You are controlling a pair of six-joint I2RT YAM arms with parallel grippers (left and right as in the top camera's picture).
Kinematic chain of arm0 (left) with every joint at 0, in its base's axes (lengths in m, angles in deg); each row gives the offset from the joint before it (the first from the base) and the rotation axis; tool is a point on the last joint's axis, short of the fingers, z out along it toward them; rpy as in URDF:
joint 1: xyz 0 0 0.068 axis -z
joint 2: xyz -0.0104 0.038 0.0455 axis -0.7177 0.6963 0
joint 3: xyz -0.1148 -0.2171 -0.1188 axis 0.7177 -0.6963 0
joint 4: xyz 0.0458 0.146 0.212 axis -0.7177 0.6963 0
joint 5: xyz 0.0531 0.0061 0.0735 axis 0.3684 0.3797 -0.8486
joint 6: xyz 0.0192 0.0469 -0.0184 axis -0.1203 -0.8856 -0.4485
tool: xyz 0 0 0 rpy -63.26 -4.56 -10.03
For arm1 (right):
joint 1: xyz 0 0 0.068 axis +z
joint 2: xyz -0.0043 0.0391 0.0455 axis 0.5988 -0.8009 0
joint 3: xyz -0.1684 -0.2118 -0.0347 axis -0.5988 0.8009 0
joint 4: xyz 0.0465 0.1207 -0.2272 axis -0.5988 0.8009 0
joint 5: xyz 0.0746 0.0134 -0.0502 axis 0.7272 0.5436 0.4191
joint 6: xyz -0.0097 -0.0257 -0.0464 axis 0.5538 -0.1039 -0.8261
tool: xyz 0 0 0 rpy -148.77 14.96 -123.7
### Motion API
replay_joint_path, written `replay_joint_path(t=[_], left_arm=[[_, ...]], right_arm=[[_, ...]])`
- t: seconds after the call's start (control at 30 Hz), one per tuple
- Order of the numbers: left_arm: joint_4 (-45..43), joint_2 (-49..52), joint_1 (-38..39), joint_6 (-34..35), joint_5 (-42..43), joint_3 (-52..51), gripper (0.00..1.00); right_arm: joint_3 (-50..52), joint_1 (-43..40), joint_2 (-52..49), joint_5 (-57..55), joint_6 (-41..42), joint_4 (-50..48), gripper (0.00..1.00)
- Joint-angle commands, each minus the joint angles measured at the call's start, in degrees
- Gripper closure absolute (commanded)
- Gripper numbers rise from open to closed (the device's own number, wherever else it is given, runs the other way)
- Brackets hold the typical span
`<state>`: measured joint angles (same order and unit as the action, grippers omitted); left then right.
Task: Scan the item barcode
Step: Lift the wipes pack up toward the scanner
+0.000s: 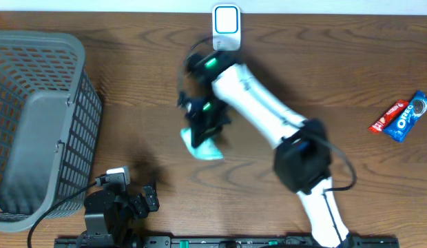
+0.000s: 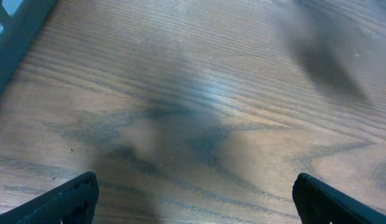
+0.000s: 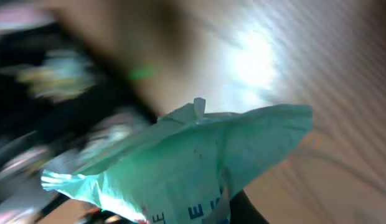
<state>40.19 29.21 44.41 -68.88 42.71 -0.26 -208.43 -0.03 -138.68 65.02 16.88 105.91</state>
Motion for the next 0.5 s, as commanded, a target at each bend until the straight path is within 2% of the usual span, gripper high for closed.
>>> replay_joint_path(t=[0.0,0.1,0.2,0.3,0.37,0.47], left_arm=[[2.1,-0.3,-0.1,0.3,0.7,-0.5,0.0],[2.1,-0.3,-0.1,0.3,0.7,-0.5,0.0],[2.1,-0.3,-0.1,0.3,0.7,-0.5,0.0],[2.1,-0.3,-0.1,0.3,0.7,-0.5,0.0],[2.1,-0.3,-0.1,0.3,0.7,-0.5,0.0],[2.1,-0.3,-0.1,0.3,0.7,-0.5,0.0]], right_arm=[[0.2,-5.9,0.7,25.9,-19.0,0.5,0.99],[0.8,-9.2,0.7,33.0,-23.1,-0.5,0.99],[0.8,-10.8,0.7,42.4,-21.0,1.1,0.99],[0.9,-11.3,0.7,48.0,-13.5,4.3,0.99],[0.9,-11.3,0.7,47.8,-5.0,4.3,0.98],[0.9,-11.1,0.7,46.7,2.5,4.3,0.99]])
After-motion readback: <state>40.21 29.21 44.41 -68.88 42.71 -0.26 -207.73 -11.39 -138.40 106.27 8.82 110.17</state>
